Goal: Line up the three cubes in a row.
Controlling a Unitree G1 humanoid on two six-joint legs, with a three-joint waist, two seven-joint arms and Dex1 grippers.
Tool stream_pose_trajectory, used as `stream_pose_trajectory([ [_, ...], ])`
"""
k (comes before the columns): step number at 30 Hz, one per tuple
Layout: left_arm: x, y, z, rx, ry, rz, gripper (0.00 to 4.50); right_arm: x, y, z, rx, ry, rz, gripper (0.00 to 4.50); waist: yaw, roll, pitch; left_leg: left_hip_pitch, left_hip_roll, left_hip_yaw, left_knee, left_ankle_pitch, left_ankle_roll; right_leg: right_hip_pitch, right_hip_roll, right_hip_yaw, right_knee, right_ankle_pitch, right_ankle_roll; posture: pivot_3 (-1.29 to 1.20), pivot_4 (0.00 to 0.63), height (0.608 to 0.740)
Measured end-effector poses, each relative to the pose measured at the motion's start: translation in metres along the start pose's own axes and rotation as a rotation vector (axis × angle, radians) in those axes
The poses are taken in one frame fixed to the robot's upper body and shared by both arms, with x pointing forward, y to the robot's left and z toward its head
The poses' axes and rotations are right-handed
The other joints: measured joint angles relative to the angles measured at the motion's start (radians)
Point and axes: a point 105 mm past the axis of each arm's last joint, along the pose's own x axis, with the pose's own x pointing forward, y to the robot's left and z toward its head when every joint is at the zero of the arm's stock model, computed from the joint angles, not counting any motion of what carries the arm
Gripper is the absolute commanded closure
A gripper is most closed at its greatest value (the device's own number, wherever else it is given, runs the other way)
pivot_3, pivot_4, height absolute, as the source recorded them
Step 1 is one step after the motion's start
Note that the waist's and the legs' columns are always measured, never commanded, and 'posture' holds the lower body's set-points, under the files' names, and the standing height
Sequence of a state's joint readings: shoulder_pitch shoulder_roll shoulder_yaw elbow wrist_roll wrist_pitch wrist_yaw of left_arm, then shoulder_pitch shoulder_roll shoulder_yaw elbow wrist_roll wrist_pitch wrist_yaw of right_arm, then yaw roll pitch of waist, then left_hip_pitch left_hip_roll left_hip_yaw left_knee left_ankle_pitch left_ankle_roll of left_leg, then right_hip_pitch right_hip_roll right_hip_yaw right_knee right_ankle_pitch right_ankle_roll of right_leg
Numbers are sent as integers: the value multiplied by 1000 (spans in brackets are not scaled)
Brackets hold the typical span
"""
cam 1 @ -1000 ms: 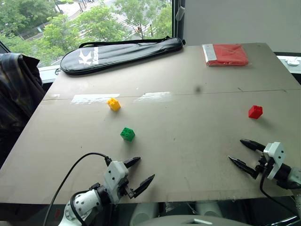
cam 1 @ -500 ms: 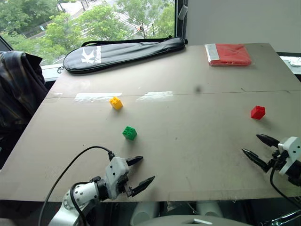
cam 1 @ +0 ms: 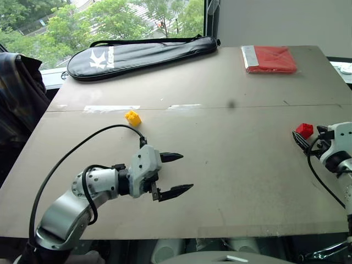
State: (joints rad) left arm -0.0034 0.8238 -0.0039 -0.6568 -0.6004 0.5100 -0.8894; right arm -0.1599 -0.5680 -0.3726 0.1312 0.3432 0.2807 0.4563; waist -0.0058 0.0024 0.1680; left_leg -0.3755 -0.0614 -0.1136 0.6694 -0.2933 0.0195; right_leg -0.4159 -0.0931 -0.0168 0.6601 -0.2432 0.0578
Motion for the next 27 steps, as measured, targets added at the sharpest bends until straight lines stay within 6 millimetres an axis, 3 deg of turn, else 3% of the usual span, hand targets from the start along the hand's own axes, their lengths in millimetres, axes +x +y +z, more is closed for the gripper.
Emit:
stream_pose_trajectory([
  [8, 4, 5, 24, 46, -13, -36, 42, 13, 7, -7, 124, 16, -97, 0, -4, 0, 0, -3, -1, 1, 1, 0, 0, -3, 0, 1, 0, 0, 1, 0, 150, 701],
  [9, 5, 6, 27, 52, -15, -38, 0, 14, 7, -6, 128, 13, -106, 535, -5, 0, 0, -3, -1, 1, 1, 0, 0, -3, 0, 1, 0, 0, 1, 0, 150, 701],
  [10, 5, 7, 28, 52, -16, -40, 0, 15, 7, -5, 130, 11, -114, 754, -5, 0, 0, -3, -1, 1, 1, 0, 0, -3, 0, 1, 0, 0, 1, 0, 150, 701],
  [15, 6, 7, 29, 47, -10, -42, 0, 15, 6, -5, 123, 7, -125, 3194, -6, 0, 0, -2, -1, 2, 1, 0, 0, -3, 1, 2, 1, 1, 1, 0, 150, 701],
  [22, 6, 5, 21, 37, 2, -31, 0, 9, 12, -5, 64, 15, -51, 3201, -6, 0, 0, -3, -1, 3, 1, 0, 0, -4, 1, 3, 1, 1, 1, 0, 150, 701],
  [27, 4, 1, 11, 6, 23, -39, 0, -2, 73, 1, -112, 9, 422, 3201, -9, 0, 0, -2, 0, 5, 2, 0, 1, -4, 2, 3, 1, 1, 1, 0, 150, 701],
])
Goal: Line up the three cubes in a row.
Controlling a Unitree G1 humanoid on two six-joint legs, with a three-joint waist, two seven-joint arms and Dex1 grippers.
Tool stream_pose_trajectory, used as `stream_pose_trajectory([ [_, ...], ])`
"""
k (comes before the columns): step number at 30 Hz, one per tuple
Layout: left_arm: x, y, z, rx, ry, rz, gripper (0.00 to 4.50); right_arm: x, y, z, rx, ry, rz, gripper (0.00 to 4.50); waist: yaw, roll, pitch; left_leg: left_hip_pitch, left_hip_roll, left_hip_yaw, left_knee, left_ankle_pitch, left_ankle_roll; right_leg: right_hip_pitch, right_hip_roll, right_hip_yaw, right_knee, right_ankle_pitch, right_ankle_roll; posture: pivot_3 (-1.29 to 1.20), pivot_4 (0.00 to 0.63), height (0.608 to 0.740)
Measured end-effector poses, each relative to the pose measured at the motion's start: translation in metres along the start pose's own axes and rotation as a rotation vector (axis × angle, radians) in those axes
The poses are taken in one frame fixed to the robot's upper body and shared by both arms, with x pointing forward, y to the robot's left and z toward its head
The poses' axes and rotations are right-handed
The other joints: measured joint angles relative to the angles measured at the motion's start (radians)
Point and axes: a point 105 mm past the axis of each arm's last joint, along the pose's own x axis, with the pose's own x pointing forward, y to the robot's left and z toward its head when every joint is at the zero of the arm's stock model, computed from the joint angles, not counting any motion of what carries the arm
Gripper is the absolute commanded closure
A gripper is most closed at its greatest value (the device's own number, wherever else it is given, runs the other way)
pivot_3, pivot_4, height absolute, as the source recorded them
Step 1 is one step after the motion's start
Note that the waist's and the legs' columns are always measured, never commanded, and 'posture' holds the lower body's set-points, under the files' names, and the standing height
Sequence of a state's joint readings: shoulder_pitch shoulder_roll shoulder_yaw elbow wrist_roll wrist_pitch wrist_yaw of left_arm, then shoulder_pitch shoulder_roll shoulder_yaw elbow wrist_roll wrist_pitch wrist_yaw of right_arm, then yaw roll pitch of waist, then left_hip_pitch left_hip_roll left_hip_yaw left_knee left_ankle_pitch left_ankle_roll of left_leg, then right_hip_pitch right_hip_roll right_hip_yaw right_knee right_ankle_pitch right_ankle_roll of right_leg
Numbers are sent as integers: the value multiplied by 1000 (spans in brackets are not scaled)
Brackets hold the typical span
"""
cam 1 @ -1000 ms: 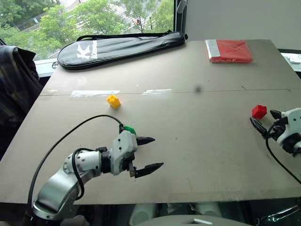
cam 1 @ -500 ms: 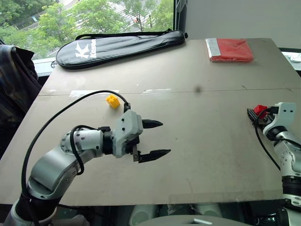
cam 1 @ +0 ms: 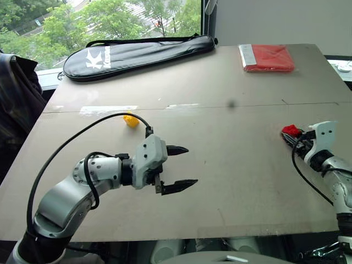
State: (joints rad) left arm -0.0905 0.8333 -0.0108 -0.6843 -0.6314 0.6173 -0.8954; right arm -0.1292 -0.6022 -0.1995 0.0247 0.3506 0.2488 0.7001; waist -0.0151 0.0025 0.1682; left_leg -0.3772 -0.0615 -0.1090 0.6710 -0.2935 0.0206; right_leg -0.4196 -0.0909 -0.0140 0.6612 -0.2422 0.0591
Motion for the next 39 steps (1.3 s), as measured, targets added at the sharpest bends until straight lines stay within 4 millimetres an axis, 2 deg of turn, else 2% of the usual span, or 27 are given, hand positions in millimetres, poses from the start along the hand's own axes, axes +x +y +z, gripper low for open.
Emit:
stream_pose_trajectory([
  [3, -1, -2, -2, 0, 5, -11, 0, 1, 31, 10, -95, -50, 272, 3201, 1, 0, 0, 0, 0, 0, 1, -1, 1, 0, 0, 0, 0, 1, 1, 0, 150, 701],
  [4, -3, -3, -3, 7, 20, -19, 0, 1, 43, 13, -116, -62, 418, 3201, 0, -1, 1, 0, 1, 1, 2, 0, 1, 0, 1, 0, 0, 2, 0, 0, 150, 701],
  [6, -7, -3, -7, 23, 57, -24, 0, 4, 56, 18, -166, -65, 614, 3201, -4, -3, 3, 1, 2, 3, 2, -1, 1, 0, 2, 0, 0, 3, -1, 0, 150, 701],
  [7, -9, -3, -7, 40, 72, -27, 0, 5, 59, 20, -222, -51, 745, 3201, -7, -3, 4, 2, 2, 4, 2, -1, 1, 0, 2, 1, -1, 5, -1, 0, 150, 701],
  [10, -10, -3, -9, 45, 72, -22, 0, 7, 61, 18, -315, -38, 891, 3201, -2, -6, 5, 2, 3, 4, 3, 0, 0, 2, 3, 0, -1, 5, -1, 0, 150, 701],
  [14, -14, -1, -10, 62, 67, 1, 0, 16, 62, 0, -390, 14, 1000, 3201, 0, -6, 6, 2, 3, 4, 3, 1, -1, 1, 2, 1, -1, 5, -1, 0, 150, 701],
  [26, -21, -2, -16, 62, 64, 36, 0, 39, 55, 7, -417, 51, 1039, 3201, 1, -7, 6, 1, 5, 4, 3, 1, -2, 0, 2, 3, -2, 7, -4, 0, 150, 701],
  [28, -21, -2, -16, 64, 62, 35, 0, 40, 55, 7, -417, 60, 1042, 2194, 1, -7, 6, 1, 5, 4, 4, 1, -2, 0, 2, 3, -2, 7, -4, 0, 150, 701],
  [32, -22, -2, -18, 54, 63, 37, 0, 39, 50, 1, -410, 78, 1022, 735, 1, -6, 6, 1, 5, 4, 4, 1, -3, 0, 3, 3, -1, 8, -4, 0, 150, 701],
  [33, -22, -1, -19, 51, 63, 39, 0, 39, 50, 1, -415, 74, 1022, 151, 1, -6, 6, 1, 5, 4, 4, 1, -3, 0, 3, 3, -1, 8, -4, 0, 150, 701],
  [39, -21, -3, -21, 26, 46, 48, 0, 38, 48, 3, -426, 52, 1009, 63, 0, -6, 6, -1, 5, 5, 4, 2, -3, -3, 3, 3, -1, 8, -4, 0, 150, 701],
])
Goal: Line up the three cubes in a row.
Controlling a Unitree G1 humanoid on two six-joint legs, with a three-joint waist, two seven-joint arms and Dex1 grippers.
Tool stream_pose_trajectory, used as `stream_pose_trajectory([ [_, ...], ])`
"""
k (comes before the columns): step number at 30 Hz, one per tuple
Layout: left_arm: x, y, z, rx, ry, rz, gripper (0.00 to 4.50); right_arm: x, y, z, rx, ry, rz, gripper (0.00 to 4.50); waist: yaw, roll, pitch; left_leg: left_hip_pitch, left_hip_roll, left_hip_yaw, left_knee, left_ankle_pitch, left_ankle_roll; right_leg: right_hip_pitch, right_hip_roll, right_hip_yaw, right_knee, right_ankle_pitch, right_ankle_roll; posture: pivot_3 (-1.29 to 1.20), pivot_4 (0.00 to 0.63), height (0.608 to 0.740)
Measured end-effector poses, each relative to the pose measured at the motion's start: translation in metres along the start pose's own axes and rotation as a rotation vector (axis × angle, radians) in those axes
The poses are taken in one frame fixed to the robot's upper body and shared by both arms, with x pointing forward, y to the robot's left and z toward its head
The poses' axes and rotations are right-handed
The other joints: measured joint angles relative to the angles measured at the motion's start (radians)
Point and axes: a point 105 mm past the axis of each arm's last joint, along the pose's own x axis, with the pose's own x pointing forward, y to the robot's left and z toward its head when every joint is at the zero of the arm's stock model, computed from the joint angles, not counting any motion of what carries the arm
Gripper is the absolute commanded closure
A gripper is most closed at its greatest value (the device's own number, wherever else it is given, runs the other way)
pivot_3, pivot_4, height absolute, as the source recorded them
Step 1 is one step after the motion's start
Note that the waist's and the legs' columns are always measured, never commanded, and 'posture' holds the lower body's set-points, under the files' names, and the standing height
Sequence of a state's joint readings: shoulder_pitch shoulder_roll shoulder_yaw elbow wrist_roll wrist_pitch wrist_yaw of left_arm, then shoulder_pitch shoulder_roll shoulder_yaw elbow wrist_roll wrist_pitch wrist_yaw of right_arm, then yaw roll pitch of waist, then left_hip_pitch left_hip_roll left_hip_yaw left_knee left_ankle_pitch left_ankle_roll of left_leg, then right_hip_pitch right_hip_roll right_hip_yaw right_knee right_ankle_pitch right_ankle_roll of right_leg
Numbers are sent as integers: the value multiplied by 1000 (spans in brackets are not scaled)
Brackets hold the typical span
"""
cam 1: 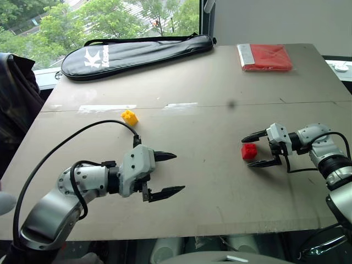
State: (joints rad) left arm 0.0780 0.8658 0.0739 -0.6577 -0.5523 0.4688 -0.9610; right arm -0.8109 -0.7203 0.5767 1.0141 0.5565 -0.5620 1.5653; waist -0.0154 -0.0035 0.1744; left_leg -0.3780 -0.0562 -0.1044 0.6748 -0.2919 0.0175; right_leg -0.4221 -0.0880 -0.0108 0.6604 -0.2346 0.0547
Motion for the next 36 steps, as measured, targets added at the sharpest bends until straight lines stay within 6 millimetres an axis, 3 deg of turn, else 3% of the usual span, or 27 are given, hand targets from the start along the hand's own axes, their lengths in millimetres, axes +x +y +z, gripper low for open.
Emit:
stream_pose_trajectory([
  [5, -6, -5, -14, -84, -36, 106, 0, -18, 0, 19, -41, -77, -43, 63, 3, 1, 0, -4, 1, 0, 0, 0, 0, -4, -3, 1, 0, 0, 0, 0, 150, 701],
  [8, -14, 6, -11, -93, -157, 325, 0, -27, 9, 35, -11, -188, -50, 63, 8, 1, 0, -5, 1, 0, 0, 0, 0, -4, -4, 0, 0, 0, 0, 0, 150, 701],
  [12, -29, 13, -19, -98, -197, 567, 0, -33, 24, 45, 35, -279, -41, 63, 13, 1, 0, -5, 1, 1, 1, 0, 0, -4, -5, 1, 0, 0, 0, 0, 150, 701],
  [14, -37, 20, -27, -69, -165, 692, 0, -35, 29, 50, 49, -319, -41, 63, 15, 1, 0, -5, 1, 2, 1, -2, 4, -4, -5, 1, 0, 1, 0, 0, 150, 701],
  [17, -50, 30, -56, -101, -56, 865, 0, -37, 32, 58, 62, -368, -48, 63, 19, 1, 0, -3, 2, 2, 3, -3, 5, -3, -2, 1, 1, 4, -1, 0, 150, 701],
  [24, -35, 33, -95, -162, 54, 846, 0, -34, 34, 68, 52, -420, -54, 63, 32, 1, 0, -3, 4, 2, 11, -3, 5, 0, 1, -1, 1, 8, 0, 0, 150, 701],
  [35, -9, 61, -93, -134, -14, 787, 0, -36, 36, 72, 39, -405, -66, 63, 30, 2, -1, -3, 4, 3, 11, -2, 5, 0, 1, 0, 1, 9, 1, 0, 150, 701],
  [36, -8, 63, -92, -136, -19, 786, 256, -35, 36, 72, 36, -407, -64, 20, 30, 2, -1, -3, 4, 3, 11, -2, 5, 0, 1, -1, 1, 9, 1, 0, 150, 701],
])
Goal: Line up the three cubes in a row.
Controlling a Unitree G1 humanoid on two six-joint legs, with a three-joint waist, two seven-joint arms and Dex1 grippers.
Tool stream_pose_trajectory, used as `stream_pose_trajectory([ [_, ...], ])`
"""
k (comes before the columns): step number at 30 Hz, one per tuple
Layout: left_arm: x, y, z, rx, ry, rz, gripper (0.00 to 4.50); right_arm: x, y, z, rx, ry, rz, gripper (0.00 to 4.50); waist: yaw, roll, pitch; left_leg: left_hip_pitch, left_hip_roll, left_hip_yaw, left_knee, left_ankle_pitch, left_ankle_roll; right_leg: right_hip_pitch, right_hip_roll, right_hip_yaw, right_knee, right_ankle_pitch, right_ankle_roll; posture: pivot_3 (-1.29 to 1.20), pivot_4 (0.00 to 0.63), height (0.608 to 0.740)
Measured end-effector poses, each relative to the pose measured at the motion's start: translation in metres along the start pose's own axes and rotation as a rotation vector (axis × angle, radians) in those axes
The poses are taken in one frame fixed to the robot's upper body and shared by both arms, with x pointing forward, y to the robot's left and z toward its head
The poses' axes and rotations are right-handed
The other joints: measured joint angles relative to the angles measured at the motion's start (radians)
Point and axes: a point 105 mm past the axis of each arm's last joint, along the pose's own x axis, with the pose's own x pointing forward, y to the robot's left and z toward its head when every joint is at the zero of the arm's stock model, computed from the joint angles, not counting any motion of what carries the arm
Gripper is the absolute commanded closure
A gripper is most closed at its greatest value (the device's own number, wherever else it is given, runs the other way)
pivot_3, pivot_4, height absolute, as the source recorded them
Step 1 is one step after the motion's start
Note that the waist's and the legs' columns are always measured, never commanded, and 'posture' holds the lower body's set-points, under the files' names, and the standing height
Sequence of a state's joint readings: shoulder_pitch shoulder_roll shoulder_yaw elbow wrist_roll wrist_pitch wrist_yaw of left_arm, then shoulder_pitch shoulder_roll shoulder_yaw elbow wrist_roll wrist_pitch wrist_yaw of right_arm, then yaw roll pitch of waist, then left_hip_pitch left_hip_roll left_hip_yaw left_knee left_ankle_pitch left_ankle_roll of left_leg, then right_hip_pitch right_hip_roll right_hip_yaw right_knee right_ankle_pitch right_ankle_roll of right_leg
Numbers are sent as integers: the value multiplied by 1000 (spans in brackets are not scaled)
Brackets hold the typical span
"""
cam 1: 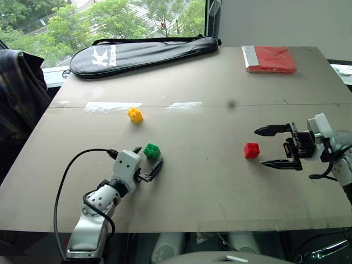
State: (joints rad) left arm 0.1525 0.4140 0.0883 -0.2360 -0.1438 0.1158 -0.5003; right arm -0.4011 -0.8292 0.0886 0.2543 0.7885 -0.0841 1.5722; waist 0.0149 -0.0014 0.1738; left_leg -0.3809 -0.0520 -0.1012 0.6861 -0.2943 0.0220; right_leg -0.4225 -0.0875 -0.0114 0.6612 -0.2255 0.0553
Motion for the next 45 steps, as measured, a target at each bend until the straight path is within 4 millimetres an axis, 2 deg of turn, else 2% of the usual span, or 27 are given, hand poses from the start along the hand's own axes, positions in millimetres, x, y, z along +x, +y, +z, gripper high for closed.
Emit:
stream_pose_trajectory([
  [2, 3, -1, 0, -13, -8, -11, 723, 0, 0, 1, -3, -3, -6, 0, 0, 0, 0, 0, 0, 0, 0, 0, 0, 0, 0, 0, 0, 0, 0, 0, 150, 701],
  [3, 4, -2, -1, -20, -14, -25, 1229, -2, 1, 1, -4, 1, -11, 0, 0, 0, 0, 0, 0, 0, 0, 0, 0, 0, 0, 0, 0, 0, 0, 0, 150, 701],
  [8, 6, -3, -1, -20, -21, -59, 3183, -9, 3, -1, -2, 20, -43, 0, 1, 3, -2, 1, 0, 0, 0, 0, 0, 0, 0, 0, 0, 0, 0, 0, 150, 701],
  [12, 8, -3, 0, -23, -26, -103, 3209, -16, 8, -1, 4, 25, -76, 0, 2, 3, -2, 0, 0, -1, 0, 0, 0, 1, 0, 0, 0, 0, 0, 0, 150, 701],
  [15, 17, -13, 6, 4, -34, -228, 3209, -20, 15, -3, 35, 29, -115, 0, 7, 3, -2, 0, -1, 0, 0, 0, 0, 1, 0, 0, 0, 0, 0, 0, 150, 701],
  [20, 42, -53, 24, 69, -60, -559, 3209, -34, 30, -7, 65, 58, -217, 0, 4, 2, -1, -1, -1, 0, 0, 0, 0, 1, 1, -1, 0, 0, 0, 0, 150, 701],
  [21, 43, -53, 25, 71, -61, -565, 3209, -34, 30, -7, 66, 59, -220, 0, 4, 2, -1, -1, -1, 0, 0, 0, 0, 1, 1, -1, 0, 0, 0, 0, 150, 701],
  [23, 61, -75, 41, 106, -89, -735, 3209, -45, 38, -13, 83, 86, -284, 0, -3, 2, -1, 1, -1, 2, 0, 0, 0, 1, 2, 1, 0, 0, 0, 0, 150, 701],
  [30, 102, -117, 71, 138, -104, -1016, 3209, -43, 39, -13, 63, 81, -342, 0, -2, 1, -1, 0, -1, 2, 2, 0, 0, 1, 6, 1, 0, 1, 3, 0, 150, 701],
  [36, 128, -128, 71, 173, -51, -1073, 3209, -43, 40, -11, 48, 92, -376, 0, -6, 0, 0, 0, 0, 4, 1, 1, -1, 1, 6, 2, 0, 1, 3, 0, 150, 701],
  [45, 132, -136, 66, 216, -64, -1104, 3209, -46, 43, -7, 31, 104, -406, 0, -2, -1, 0, 0, -1, 3, 1, 0, 0, 1, 6, 2, 0, 2, 4, 0, 150, 701],
])
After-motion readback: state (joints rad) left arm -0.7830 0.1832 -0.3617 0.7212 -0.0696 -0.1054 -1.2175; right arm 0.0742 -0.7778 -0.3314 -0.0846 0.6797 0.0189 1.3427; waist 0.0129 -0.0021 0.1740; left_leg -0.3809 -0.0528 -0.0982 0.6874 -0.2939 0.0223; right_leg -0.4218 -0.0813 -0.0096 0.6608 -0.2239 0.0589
